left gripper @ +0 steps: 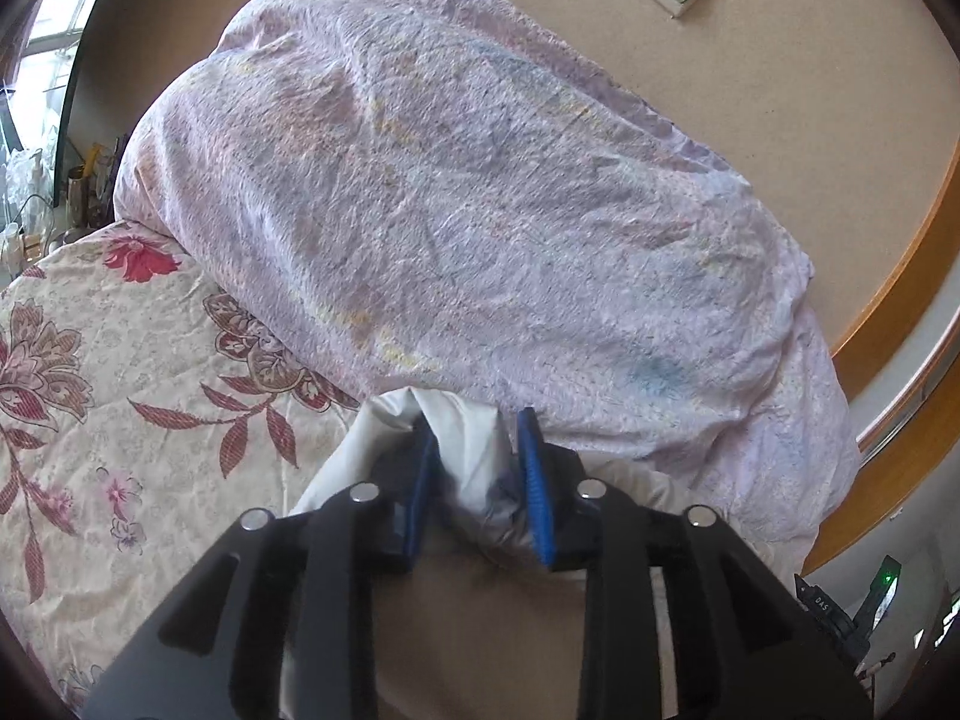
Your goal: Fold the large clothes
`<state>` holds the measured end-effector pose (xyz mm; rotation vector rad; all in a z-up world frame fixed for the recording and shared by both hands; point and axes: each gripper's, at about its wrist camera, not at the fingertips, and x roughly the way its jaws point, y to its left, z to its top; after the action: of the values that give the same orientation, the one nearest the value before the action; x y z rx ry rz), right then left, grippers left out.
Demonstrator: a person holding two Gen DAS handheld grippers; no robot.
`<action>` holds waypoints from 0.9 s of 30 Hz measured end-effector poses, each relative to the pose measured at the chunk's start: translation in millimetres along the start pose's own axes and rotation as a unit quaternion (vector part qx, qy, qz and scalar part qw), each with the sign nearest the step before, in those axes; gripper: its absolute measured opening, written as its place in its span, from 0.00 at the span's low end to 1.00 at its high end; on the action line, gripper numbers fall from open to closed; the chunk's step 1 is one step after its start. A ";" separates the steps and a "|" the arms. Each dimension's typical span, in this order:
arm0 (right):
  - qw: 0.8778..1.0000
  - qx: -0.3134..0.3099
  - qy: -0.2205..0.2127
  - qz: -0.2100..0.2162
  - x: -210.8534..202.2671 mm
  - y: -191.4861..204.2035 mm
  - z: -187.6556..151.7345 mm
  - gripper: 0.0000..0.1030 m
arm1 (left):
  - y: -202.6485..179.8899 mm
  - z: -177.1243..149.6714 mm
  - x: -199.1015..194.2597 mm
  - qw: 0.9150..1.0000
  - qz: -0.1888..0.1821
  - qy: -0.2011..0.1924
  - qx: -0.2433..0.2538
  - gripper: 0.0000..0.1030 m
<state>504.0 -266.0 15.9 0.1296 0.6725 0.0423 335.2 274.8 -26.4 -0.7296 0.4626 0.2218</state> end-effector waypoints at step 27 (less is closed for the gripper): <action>0.975 -0.203 0.061 0.061 28.2 103.8 -77.4 0.88 | -99.6 -95.2 34.2 0.944 0.177 0.017 0.277 0.98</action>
<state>478.0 -152.7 -47.7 -0.2267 0.7653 0.3055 368.9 138.4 -46.1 -0.0933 0.6534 0.3956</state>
